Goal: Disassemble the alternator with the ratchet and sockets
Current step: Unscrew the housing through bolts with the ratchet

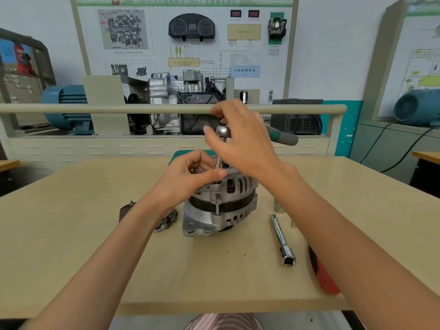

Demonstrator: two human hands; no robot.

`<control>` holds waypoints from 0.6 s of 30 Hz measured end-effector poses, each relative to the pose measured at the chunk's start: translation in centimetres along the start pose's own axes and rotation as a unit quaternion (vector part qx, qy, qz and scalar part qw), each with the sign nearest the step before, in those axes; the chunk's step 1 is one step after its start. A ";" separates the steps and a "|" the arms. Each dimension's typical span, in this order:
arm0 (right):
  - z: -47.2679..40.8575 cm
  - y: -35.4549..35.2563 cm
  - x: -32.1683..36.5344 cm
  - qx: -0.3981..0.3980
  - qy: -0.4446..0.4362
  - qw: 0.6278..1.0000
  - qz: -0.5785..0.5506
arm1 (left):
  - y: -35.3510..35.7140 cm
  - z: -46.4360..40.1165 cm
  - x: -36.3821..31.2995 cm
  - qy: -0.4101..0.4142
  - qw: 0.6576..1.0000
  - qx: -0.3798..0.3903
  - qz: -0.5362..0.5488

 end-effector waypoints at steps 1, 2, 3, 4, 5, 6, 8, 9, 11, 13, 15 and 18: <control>-0.1 0.3 -0.7 0.015 0.013 1.000 0.024 | 0.0 0.0 0.1 -0.002 1.000 0.000 0.002; -0.2 0.6 -1.2 0.029 0.025 0.999 0.034 | -0.1 -0.1 0.2 -0.004 1.000 -0.001 0.004; -0.2 0.8 -1.4 0.029 0.031 0.999 0.034 | -0.1 0.0 0.2 -0.007 1.000 0.001 0.007; -0.3 0.8 -1.4 0.016 0.029 0.999 0.028 | -0.1 0.0 0.3 -0.011 1.000 0.007 0.008; -0.4 0.7 -1.1 -0.002 0.021 1.000 0.014 | 0.0 0.1 0.2 -0.016 1.000 0.017 0.011; -0.5 0.7 -0.6 -0.016 0.012 1.000 -0.014 | 0.1 0.2 0.1 -0.019 0.999 0.032 0.013; -0.9 1.2 -0.3 -0.020 0.023 0.992 -0.121 | 0.5 0.5 -0.1 -0.022 0.998 0.059 0.019; -1.0 1.5 -0.5 -0.011 0.037 0.980 -0.195 | 0.6 0.5 -0.2 -0.023 0.998 0.061 0.020; -0.8 2.1 -1.0 0.006 0.085 0.941 -0.326 | 0.5 0.4 -0.1 -0.032 0.998 0.042 0.015; -0.5 1.7 -1.2 -0.013 0.096 0.941 -0.323 | 0.4 0.3 0.0 -0.035 0.999 0.020 0.018; -0.3 1.1 -0.6 -0.016 0.069 0.995 -0.068 | 0.3 0.2 0.1 -0.037 0.999 0.009 0.021; 0.3 0.3 0.5 -0.025 0.063 0.952 0.299 | 0.3 0.3 0.1 -0.035 0.999 -0.004 0.008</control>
Point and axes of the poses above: each hand's wrist, its own z-axis away from the middle knuckle, its own y-axis out of the palm, x = y × z, the point moved 8 cm from there along -z, towards the middle knuckle, and after that the axes turned 2 degrees about x, right-handed, at the moved point
